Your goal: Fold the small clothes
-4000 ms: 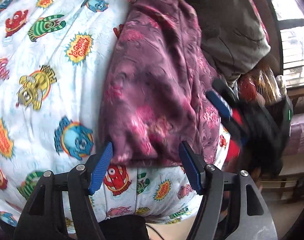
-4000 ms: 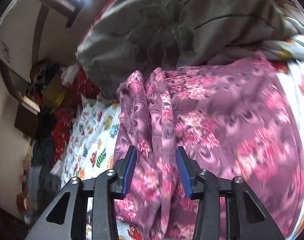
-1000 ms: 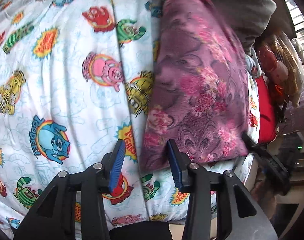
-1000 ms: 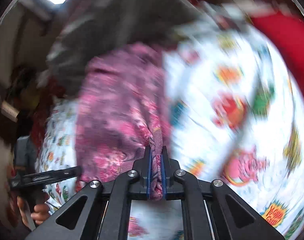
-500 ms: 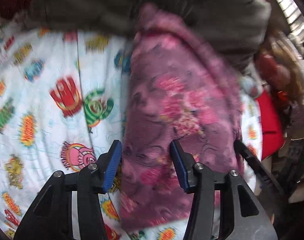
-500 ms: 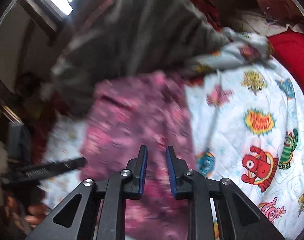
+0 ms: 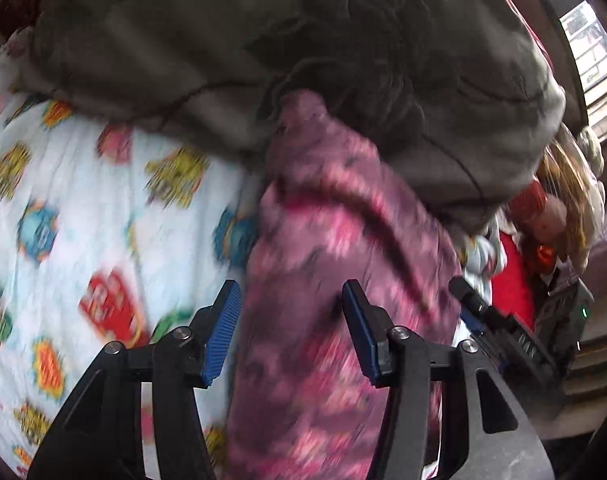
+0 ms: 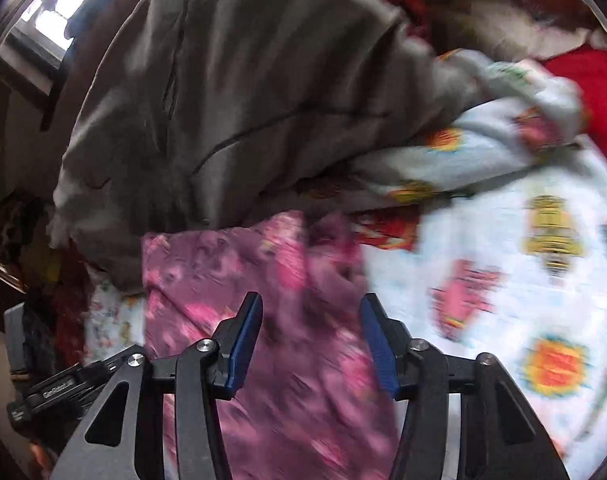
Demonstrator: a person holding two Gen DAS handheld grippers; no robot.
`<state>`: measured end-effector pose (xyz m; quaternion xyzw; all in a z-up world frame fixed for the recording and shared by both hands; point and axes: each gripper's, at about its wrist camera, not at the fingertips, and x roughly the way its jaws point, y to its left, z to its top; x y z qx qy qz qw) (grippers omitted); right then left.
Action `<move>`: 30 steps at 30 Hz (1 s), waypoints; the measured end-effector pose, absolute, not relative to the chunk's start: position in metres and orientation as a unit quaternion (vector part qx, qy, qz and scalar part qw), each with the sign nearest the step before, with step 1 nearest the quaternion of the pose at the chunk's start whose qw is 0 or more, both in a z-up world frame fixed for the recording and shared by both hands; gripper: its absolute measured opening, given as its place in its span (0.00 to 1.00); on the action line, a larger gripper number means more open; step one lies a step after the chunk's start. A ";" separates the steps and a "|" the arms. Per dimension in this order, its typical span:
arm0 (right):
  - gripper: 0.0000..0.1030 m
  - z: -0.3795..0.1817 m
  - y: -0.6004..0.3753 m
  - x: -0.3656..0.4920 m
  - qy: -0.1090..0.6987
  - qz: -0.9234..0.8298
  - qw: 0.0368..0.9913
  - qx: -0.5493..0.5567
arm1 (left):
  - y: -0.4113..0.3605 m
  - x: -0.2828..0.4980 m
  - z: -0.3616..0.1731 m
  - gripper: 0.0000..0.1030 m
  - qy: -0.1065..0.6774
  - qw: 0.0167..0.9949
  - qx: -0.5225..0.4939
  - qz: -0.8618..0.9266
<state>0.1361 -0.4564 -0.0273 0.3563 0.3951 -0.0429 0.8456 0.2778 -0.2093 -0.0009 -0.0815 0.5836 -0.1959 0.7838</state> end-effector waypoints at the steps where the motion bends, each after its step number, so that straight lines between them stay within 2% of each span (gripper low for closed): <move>1: 0.14 -0.025 -0.453 0.138 0.386 -0.041 0.853 0.348 | -0.215 0.285 -0.004 0.50 0.582 0.787 -0.076 -0.190; 3: 0.13 -0.022 -0.452 0.141 0.368 -0.043 0.866 0.335 | -0.224 0.297 -0.014 0.50 0.582 0.792 -0.059 -0.173; 6: 0.14 -0.043 -0.464 0.144 0.387 -0.084 0.853 0.341 | -0.228 0.317 -0.040 0.60 0.611 0.773 -0.066 -0.159; 8: 0.17 -0.065 -0.475 0.143 0.412 -0.093 0.826 0.373 | -0.221 0.321 -0.044 0.60 0.625 0.756 -0.113 -0.159; 11: 0.28 -0.045 -0.477 0.130 0.383 -0.105 0.840 0.371 | -0.207 0.310 -0.031 0.60 0.620 0.755 -0.118 -0.179; 15: 0.28 -0.013 -0.451 0.109 0.330 -0.034 0.888 0.320 | -0.181 0.274 -0.022 0.60 0.592 0.773 -0.121 -0.194; 17: 0.27 -0.019 -0.433 0.112 0.354 -0.012 0.892 0.283 | -0.180 0.263 -0.036 0.62 0.602 0.768 -0.117 -0.186; 19: 0.22 -0.040 -0.418 0.125 0.425 -0.032 0.875 0.231 | -0.180 0.259 -0.043 0.63 0.612 0.760 -0.115 -0.184; 21: 0.22 -0.030 -0.416 0.123 0.411 -0.039 0.886 0.213 | -0.183 0.256 -0.034 0.62 0.613 0.756 -0.121 -0.195; 22: 0.28 -0.023 -0.418 0.119 0.411 -0.043 0.883 0.222 | -0.181 0.251 -0.029 0.62 0.611 0.756 -0.121 -0.201; 24: 0.33 -0.014 -0.429 0.103 0.396 -0.046 0.881 0.255 | -0.169 0.242 -0.022 0.62 0.604 0.759 -0.126 -0.209; 25: 0.45 -0.014 -0.439 0.094 0.391 -0.053 0.877 0.276 | -0.164 0.237 -0.022 0.62 0.604 0.757 -0.135 -0.212; 27: 0.61 -0.020 -0.453 0.075 0.386 -0.063 0.864 0.317 | -0.164 0.231 -0.030 0.62 0.616 0.738 -0.159 -0.225; 30: 0.62 -0.041 -0.461 0.065 0.399 -0.046 0.843 0.359 | -0.186 0.219 -0.053 0.62 0.646 0.706 -0.169 -0.238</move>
